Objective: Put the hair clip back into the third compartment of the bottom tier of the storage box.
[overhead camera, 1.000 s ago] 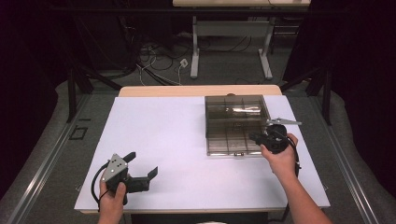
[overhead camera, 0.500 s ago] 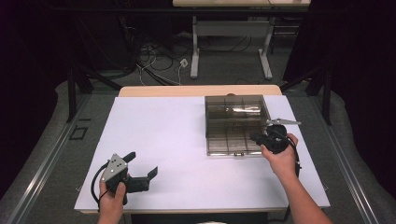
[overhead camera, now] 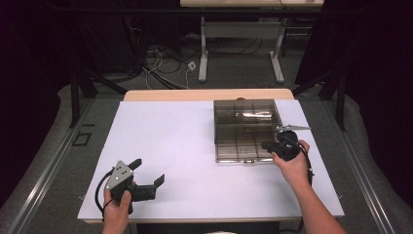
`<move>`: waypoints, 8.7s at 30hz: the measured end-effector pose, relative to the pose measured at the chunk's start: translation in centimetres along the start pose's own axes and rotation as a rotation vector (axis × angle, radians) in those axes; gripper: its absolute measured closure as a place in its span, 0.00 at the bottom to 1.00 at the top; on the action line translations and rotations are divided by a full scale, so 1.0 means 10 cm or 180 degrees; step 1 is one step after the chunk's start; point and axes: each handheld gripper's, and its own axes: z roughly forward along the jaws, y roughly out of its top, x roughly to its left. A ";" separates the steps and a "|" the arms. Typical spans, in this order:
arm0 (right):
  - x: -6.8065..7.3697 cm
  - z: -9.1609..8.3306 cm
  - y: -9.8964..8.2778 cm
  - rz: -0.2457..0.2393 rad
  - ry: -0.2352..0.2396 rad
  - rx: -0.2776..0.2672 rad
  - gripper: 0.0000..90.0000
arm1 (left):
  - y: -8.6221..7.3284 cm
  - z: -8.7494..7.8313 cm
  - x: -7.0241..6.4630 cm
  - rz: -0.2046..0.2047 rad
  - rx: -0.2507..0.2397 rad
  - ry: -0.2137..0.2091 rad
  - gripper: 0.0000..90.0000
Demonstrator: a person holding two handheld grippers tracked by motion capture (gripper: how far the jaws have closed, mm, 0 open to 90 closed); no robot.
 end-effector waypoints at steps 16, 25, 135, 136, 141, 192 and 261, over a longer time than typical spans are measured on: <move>-0.01 0.09 -0.03 -0.0012 -0.0132 0.0209 0.88 | 0.00 0.00 0.00 0.0006 0.0005 -0.0007 0.00; -0.03 0.17 -0.07 -0.0043 -0.0255 0.0323 0.89 | 0.00 0.01 0.00 0.0019 0.0015 -0.0013 0.00; 0.28 0.06 -0.02 -0.0783 -0.0008 -0.0125 0.45 | 0.00 0.00 0.00 0.0000 0.0018 0.0005 0.00; 0.28 0.05 -0.01 -0.0781 0.0019 -0.0127 0.45 | 0.00 0.00 0.00 -0.0002 0.0006 0.0015 0.00; 0.29 -0.02 0.00 -0.0875 0.0039 -0.0149 0.42 | -0.01 -0.01 0.00 -0.0021 0.0003 0.0018 0.00; 0.07 -0.34 -0.52 -0.0591 0.0069 -0.0263 0.16 | -0.01 0.00 -0.02 0.0015 0.0034 0.0012 0.00; 0.21 0.19 -0.55 -0.0545 -0.0077 0.0275 0.97 | -0.01 0.01 -0.01 0.0022 0.0037 -0.0006 0.00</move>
